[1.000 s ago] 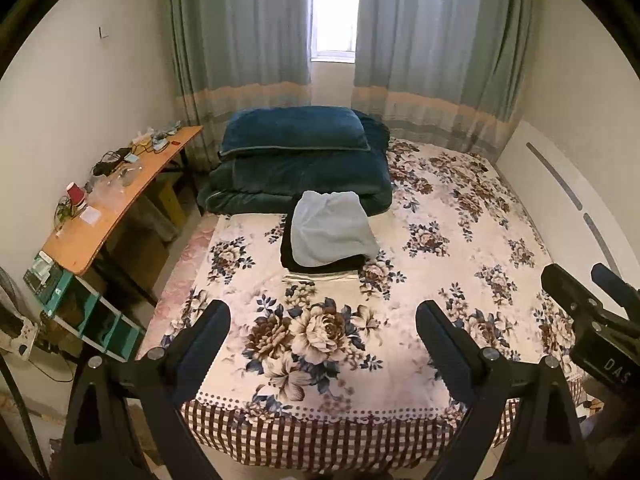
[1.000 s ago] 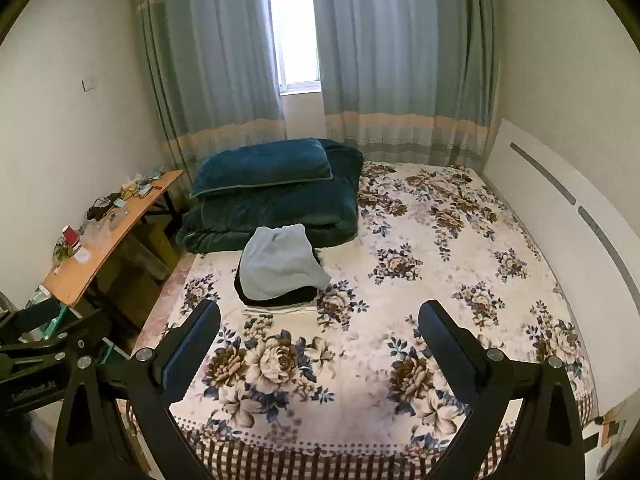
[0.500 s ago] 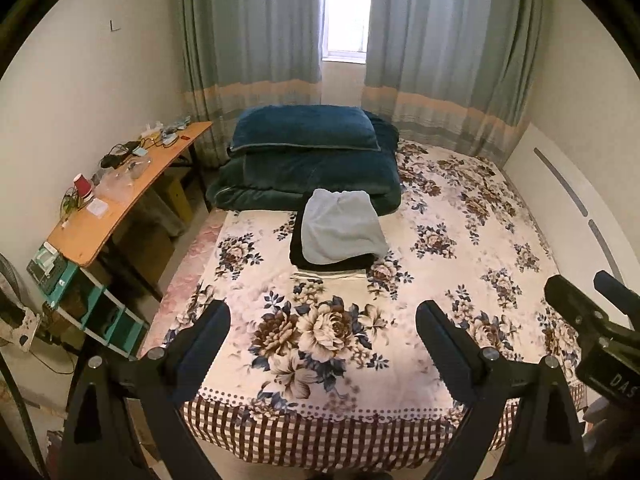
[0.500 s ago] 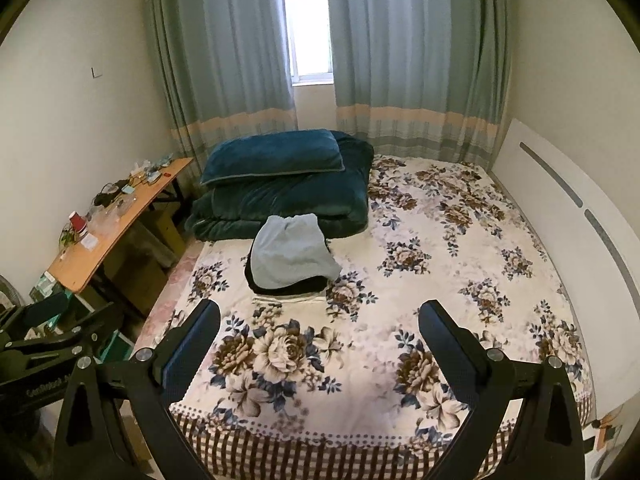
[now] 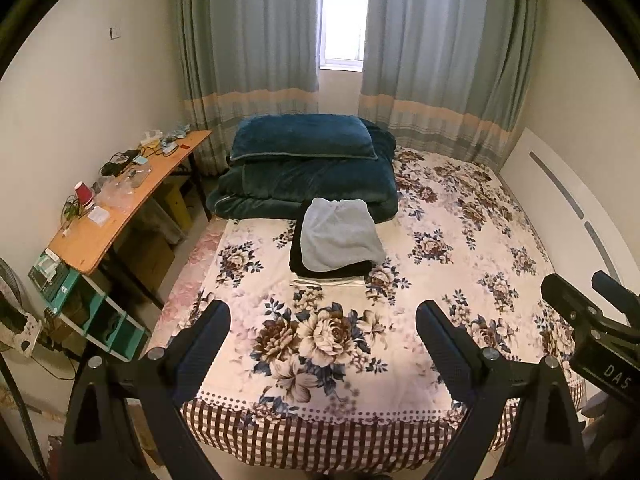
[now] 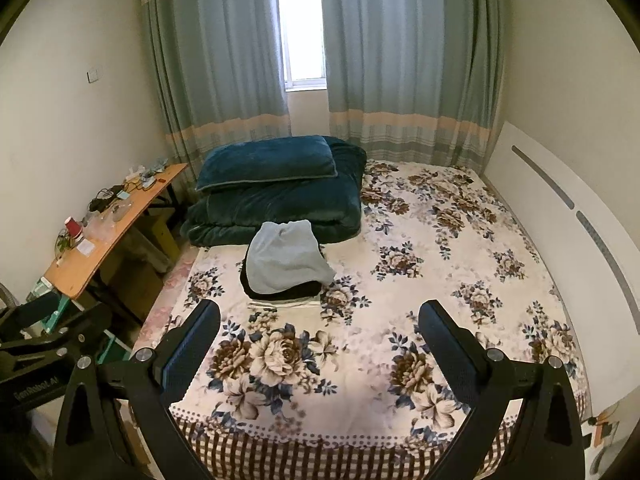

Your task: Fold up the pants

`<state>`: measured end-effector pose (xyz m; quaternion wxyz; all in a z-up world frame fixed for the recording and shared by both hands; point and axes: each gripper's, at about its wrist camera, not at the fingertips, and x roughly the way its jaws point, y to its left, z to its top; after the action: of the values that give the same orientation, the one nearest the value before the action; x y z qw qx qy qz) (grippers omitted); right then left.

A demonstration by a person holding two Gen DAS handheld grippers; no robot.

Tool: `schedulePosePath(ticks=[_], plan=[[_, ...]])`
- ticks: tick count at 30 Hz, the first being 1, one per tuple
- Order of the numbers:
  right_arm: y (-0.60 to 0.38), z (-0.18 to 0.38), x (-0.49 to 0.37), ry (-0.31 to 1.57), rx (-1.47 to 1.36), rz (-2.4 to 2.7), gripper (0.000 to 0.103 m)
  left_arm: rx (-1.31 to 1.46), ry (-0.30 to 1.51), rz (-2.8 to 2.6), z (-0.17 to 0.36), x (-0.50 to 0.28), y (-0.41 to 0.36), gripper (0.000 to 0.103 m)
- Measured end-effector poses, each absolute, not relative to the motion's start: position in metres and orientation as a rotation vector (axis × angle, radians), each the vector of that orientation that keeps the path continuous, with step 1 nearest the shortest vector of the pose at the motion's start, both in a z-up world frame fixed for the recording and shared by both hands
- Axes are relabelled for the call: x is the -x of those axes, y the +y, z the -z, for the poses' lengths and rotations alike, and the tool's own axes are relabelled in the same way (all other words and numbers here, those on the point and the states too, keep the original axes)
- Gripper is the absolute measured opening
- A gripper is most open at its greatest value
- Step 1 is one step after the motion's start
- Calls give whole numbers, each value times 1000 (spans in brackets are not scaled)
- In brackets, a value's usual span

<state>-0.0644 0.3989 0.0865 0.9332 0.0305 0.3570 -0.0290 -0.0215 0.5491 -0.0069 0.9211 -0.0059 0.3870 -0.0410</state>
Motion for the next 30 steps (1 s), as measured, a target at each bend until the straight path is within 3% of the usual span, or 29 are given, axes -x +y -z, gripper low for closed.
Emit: schedulePosePath(ticks=[30], plan=[[397,-84,74,746,-55,31,102,21,792,77,3,30,547,95]])
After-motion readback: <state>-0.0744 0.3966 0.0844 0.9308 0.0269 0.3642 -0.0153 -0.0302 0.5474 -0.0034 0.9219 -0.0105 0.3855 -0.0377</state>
